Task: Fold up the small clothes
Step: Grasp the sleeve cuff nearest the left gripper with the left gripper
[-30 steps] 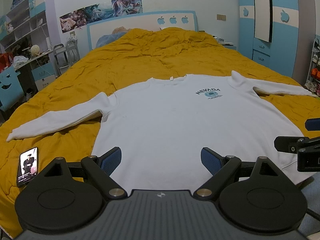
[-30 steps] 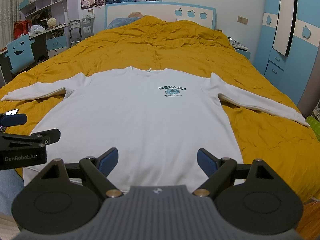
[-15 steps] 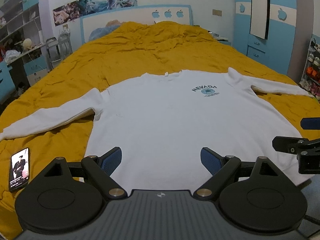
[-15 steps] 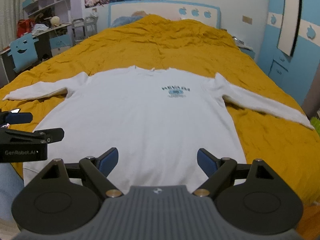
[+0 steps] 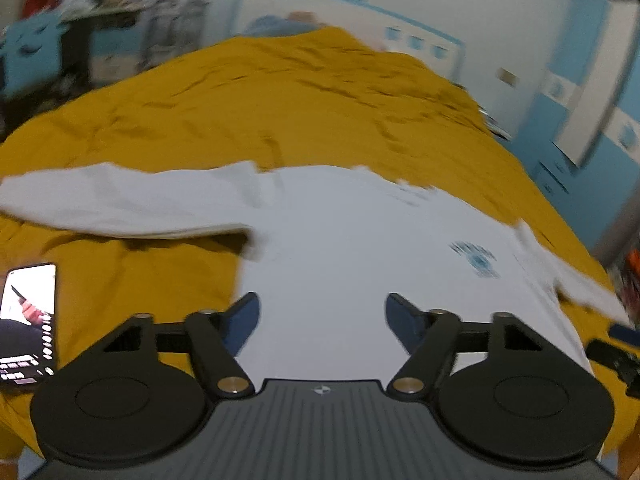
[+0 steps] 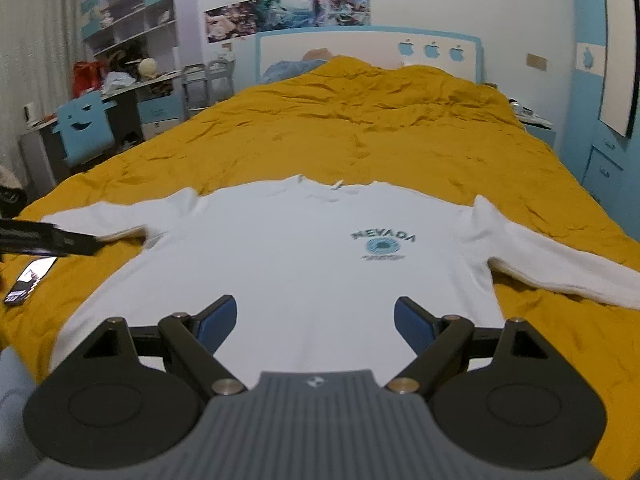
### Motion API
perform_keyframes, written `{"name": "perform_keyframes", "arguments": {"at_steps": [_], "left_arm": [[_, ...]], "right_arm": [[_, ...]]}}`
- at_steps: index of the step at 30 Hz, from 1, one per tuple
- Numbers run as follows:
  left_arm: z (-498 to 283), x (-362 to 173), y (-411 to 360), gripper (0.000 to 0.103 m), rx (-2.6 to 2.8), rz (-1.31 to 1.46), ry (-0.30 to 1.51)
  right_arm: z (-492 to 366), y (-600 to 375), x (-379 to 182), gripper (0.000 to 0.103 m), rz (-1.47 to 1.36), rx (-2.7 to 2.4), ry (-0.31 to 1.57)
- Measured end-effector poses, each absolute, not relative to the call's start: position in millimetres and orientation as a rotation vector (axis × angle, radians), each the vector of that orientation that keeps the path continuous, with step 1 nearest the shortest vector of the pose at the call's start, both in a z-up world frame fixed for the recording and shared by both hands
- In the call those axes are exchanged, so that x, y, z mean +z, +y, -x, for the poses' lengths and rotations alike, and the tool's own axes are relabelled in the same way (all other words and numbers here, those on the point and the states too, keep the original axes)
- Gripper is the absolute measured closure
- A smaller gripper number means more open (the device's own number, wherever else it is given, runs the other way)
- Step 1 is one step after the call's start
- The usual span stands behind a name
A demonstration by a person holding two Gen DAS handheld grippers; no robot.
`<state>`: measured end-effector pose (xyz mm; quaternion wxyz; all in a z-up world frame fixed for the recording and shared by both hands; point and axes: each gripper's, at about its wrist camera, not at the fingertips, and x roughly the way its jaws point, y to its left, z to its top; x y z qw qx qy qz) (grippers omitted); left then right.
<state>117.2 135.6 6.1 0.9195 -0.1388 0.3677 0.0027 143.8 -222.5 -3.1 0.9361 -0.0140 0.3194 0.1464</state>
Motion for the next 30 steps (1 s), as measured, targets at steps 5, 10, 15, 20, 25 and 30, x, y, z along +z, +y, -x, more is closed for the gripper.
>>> {"name": "perform_keyframes", "arguments": {"at_steps": [5, 10, 15, 20, 25, 30], "left_arm": [[-141.2, 6.8, 204.0, 0.033, 0.119, 0.354, 0.757], [-148.9, 0.2, 296.0, 0.033, 0.228, 0.624, 0.696], [-145.9, -15.3, 388.4, 0.033, 0.411, 0.812, 0.603], [-142.9, -45.7, 458.1, 0.033, 0.51, 0.996, 0.567], [-146.3, -80.5, 492.7, 0.034, 0.571, 1.103, 0.566], [-159.9, -87.6, 503.9, 0.079, 0.633, 1.09, 0.557]], "right_arm": [[-187.9, -227.4, -13.0, 0.021, 0.005, 0.297, 0.658], [-233.6, -228.8, -22.5, 0.026, -0.04, 0.242, 0.72], [-266.4, -224.5, -36.1, 0.055, -0.113, 0.221, 0.771], [-289.2, -208.9, -49.2, 0.056, -0.11, 0.22, 0.808], [-304.3, -189.8, -56.1, 0.057, -0.086, 0.234, 0.82], [-309.0, -175.0, -58.3, 0.061, -0.047, 0.261, 0.821]]}}
